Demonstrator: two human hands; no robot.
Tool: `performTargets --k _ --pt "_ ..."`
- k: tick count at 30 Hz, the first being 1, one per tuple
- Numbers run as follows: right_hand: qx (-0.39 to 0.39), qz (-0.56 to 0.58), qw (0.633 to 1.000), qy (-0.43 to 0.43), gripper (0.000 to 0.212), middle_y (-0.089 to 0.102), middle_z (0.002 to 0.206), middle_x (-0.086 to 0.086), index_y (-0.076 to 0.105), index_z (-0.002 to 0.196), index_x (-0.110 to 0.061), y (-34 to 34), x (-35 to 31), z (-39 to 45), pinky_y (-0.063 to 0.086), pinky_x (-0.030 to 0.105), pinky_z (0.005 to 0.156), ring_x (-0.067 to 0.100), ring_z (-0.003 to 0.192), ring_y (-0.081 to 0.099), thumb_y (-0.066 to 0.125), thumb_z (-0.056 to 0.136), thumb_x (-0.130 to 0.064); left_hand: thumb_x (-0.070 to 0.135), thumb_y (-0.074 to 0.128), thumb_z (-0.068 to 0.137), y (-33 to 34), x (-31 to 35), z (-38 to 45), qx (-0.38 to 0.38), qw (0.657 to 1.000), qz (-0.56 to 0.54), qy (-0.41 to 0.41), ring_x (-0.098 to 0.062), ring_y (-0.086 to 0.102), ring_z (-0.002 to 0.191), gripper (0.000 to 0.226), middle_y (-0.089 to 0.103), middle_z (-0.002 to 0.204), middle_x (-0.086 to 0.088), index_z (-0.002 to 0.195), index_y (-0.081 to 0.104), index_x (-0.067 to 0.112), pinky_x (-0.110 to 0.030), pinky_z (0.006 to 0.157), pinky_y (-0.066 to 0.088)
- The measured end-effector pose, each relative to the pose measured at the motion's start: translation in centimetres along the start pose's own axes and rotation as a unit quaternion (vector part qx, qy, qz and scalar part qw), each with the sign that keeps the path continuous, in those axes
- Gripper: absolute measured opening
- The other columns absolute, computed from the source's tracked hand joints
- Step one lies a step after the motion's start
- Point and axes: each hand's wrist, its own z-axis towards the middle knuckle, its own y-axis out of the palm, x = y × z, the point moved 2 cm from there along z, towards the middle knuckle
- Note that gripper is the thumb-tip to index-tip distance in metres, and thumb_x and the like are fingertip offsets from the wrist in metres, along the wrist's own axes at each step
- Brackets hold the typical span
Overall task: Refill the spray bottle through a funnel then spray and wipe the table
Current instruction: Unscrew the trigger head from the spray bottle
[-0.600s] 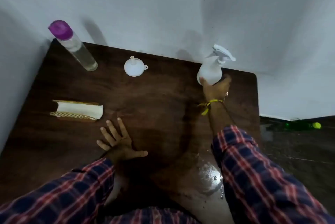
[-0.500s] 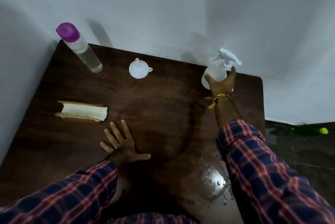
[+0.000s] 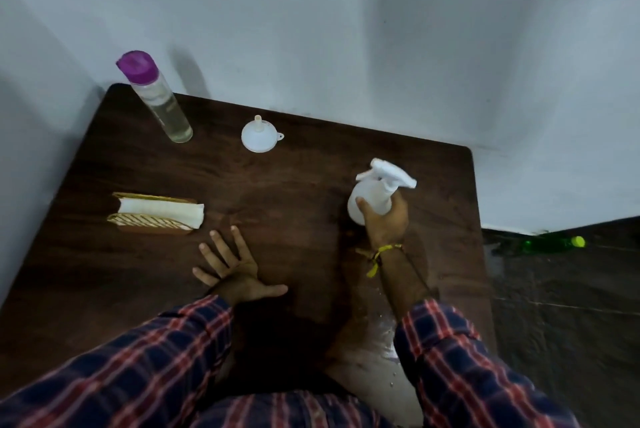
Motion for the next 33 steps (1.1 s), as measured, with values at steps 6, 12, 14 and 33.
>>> performTargets --k 6,12,14,33 --pt "-0.035 -0.008 0.999 0.005 0.060 0.065 0.113 0.005 0.063 0.115 -0.012 -2.5 3.9 -10.3 0.050 0.039 0.092 0.023 0.108 0.061 0.089 0.066 -0.032 0.086 0.070 0.036 1.4 -0.5 -0.2 0.073 0.997 -0.033 0.013 -0.044 -0.036 0.136 0.166 -0.048 0.144 -0.018 0.139 -0.043 0.021 -0.072 0.108 -0.008" --pt "-0.124 -0.041 0.990 -0.055 0.063 0.057 0.112 -0.003 0.065 0.120 -0.023 -4.8 4.6 -14.7 0.046 0.028 0.088 0.010 0.105 0.054 0.087 0.065 -0.045 0.058 0.085 0.058 2.3 1.0 -5.3 0.127 0.891 -0.337 0.277 -0.016 0.022 0.147 0.116 0.021 0.160 0.006 0.151 0.018 0.041 -0.049 0.117 0.026" --pt "-0.165 -0.038 0.982 -0.081 0.066 0.051 0.109 -0.005 0.065 0.121 -0.027 -5.5 3.8 -15.3 0.046 0.027 0.090 0.007 0.102 0.053 0.083 0.062 -0.054 0.043 0.088 0.063 1.2 2.7 -8.8 0.068 0.818 -0.416 0.391 -0.010 0.045 0.135 0.099 0.047 0.147 0.007 0.147 0.036 0.034 -0.038 0.107 0.042" --pt "-0.212 0.048 0.968 -0.124 0.102 0.047 0.128 -0.014 0.041 0.133 -0.038 -7.2 1.5 -18.1 0.048 0.031 0.093 0.008 0.116 0.051 0.085 0.046 -0.068 0.018 0.080 0.075 -1.6 5.7 -13.6 0.108 0.722 -0.625 0.278 -0.032 0.071 0.098 0.041 0.072 0.104 -0.018 0.111 0.067 0.004 -0.055 0.090 0.054"
